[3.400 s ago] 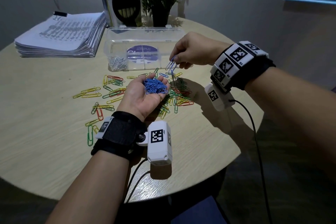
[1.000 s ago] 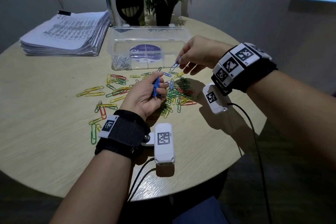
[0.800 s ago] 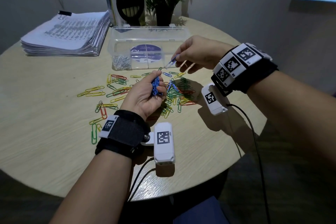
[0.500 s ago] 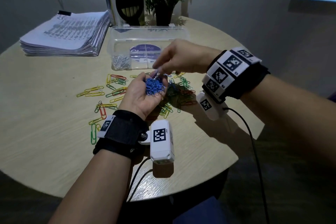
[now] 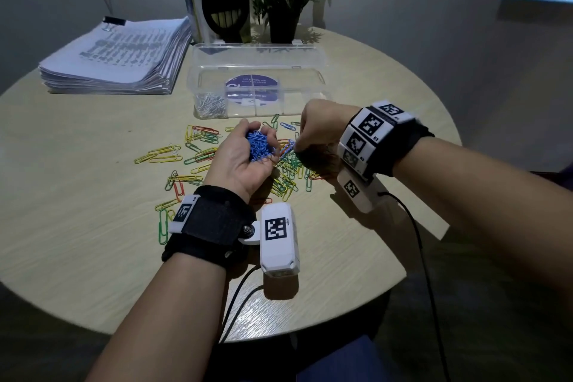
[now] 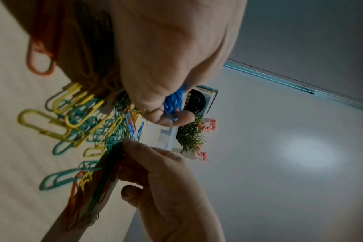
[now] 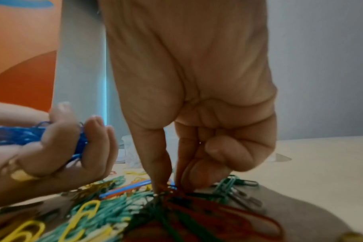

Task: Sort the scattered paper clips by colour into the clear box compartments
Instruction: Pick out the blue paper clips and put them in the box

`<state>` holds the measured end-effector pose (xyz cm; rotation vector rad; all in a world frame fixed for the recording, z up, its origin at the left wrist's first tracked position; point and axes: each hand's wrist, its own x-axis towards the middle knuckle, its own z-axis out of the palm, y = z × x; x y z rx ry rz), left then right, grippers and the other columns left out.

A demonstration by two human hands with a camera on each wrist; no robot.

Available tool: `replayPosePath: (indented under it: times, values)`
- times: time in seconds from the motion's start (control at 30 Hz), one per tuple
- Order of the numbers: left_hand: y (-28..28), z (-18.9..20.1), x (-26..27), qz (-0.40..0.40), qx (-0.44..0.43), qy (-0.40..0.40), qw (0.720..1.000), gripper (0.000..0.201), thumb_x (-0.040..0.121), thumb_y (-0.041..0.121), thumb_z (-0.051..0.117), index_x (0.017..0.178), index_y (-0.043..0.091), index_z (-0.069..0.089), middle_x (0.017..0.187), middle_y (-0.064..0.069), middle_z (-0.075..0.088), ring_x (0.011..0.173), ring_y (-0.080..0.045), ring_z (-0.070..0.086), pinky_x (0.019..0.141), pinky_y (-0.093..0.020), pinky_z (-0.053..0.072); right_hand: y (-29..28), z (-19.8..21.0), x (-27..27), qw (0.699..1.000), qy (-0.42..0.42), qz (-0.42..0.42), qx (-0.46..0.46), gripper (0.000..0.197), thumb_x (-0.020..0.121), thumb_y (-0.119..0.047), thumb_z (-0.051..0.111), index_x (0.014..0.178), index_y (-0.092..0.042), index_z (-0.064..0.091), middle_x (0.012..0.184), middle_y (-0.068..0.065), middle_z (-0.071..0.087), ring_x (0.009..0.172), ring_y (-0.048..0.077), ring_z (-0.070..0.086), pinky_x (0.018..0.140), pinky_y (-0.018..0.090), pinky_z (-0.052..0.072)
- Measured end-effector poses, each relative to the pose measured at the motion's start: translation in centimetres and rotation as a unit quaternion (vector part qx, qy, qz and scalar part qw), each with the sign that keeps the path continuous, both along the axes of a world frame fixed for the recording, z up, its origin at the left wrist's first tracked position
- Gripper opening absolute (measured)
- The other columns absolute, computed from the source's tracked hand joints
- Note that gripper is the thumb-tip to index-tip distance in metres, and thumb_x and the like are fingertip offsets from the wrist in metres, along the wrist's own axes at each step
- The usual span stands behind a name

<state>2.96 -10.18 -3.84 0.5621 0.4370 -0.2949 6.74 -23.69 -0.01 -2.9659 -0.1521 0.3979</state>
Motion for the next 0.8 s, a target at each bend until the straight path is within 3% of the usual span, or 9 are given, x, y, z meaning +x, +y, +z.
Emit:
replayPosePath:
  times: [0.17,0.27,0.33,0.5,0.63,0.8]
  values:
    - [0.0,-0.1,-0.1,0.015,-0.028,0.018,0.999,0.033,0.099,0.033,0.046,0.074,0.011,0.047,0.065,-0.003,0.047,0.055,-0.009,0.044,0.037,-0.014,0.039,-1.0,0.5,0.7,0.996,0.018,-0.033,0.078,0.027,0.079,-0.024,0.069,0.094,-0.001,0.072,0.079,0.011,0.065,0.07,0.021,0.058,0.066,0.032,0.05]
    - [-0.1,0.0,-0.1,0.009,-0.02,0.023,1.0,0.033,0.097,0.035,0.048,0.075,0.011,0.047,0.065,-0.001,0.045,0.054,-0.007,0.041,0.035,-0.013,0.035,-1.7,0.8,1.1,0.988,0.046,-0.047,0.142,0.018,0.078,-0.022,0.069,0.083,-0.005,0.072,0.086,0.014,0.073,0.075,0.022,0.065,0.08,0.04,0.055]
    - [-0.1,0.1,-0.2,-0.003,-0.009,0.023,1.0,0.031,0.097,0.034,0.049,0.077,0.011,0.048,0.066,0.0,0.045,0.054,-0.006,0.04,0.033,-0.013,0.034,-2.0,1.0,1.0,0.977,0.065,-0.05,0.196,0.009,0.08,-0.015,0.068,0.075,-0.008,0.068,0.083,0.013,0.071,0.07,0.021,0.063,0.074,0.039,0.055]
    - [-0.1,0.3,-0.5,-0.024,0.018,0.011,0.999,0.022,0.098,0.026,0.049,0.086,0.009,0.054,0.065,0.0,0.045,0.052,-0.005,0.039,0.033,-0.011,0.032,-2.2,1.9,0.4,0.941,0.1,-0.032,0.323,0.014,0.086,0.0,0.059,0.074,-0.008,0.062,0.065,0.007,0.068,0.054,0.014,0.06,0.053,0.024,0.044]
    - [-0.2,0.3,-0.7,-0.055,0.037,0.003,0.998,0.018,0.098,0.022,0.049,0.092,0.008,0.059,0.063,0.001,0.046,0.048,-0.004,0.039,0.032,-0.01,0.031,-1.8,2.6,0.1,0.915,0.109,-0.025,0.387,0.016,0.088,0.004,0.056,0.09,-0.012,0.059,0.079,0.012,0.068,0.063,0.018,0.067,0.051,0.021,0.045]
    - [-0.3,0.4,-1.0,-0.099,0.048,-0.012,0.994,0.011,0.094,0.018,0.054,0.095,0.008,0.058,0.062,0.001,0.045,0.047,-0.003,0.038,0.032,-0.009,0.03,-1.7,3.0,0.2,0.87,0.152,-0.021,0.468,0.028,0.089,0.01,0.05,0.099,-0.014,0.062,0.081,0.013,0.069,0.065,0.02,0.067,0.055,0.024,0.05]
